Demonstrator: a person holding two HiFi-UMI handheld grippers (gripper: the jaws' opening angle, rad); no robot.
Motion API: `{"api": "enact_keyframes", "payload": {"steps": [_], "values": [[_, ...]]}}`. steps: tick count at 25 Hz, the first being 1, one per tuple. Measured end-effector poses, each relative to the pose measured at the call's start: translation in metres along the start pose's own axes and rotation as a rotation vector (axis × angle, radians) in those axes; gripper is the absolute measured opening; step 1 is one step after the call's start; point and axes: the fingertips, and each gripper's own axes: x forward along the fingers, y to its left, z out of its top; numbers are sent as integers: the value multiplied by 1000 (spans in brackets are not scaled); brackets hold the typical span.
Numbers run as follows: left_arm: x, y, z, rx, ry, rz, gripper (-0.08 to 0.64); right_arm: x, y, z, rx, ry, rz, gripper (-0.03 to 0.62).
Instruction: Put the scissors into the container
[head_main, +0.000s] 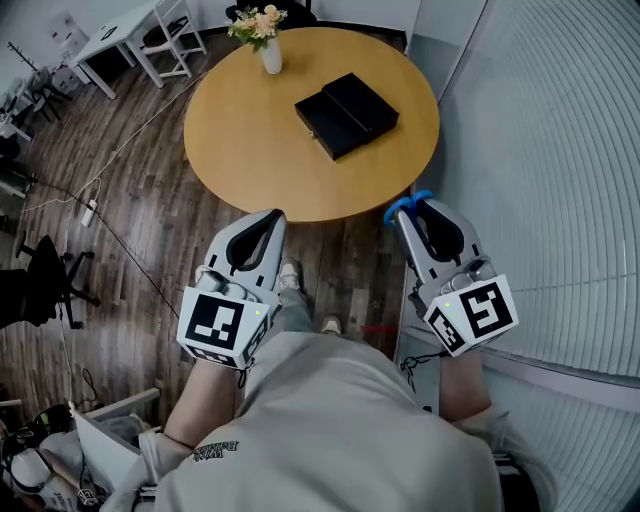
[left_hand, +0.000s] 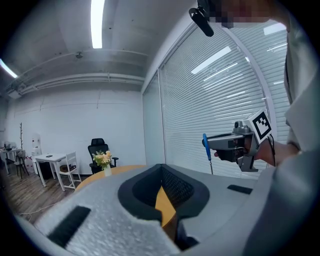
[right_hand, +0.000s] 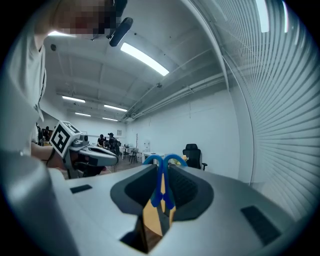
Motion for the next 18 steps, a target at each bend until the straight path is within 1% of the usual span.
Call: {"api": "enact_keyframes", "payload": {"steps": [9,12,18], "values": [[26,35,-2,-8,-3,-15,21,42,-5,-1,-8,26,7,89],[42,47,0,-24,-11,-32,21,58,-9,-1,-16,45,6,89],[74,81,0,-18,-4,-78,21,102,-25,1,-15,64,-28,89]]}}
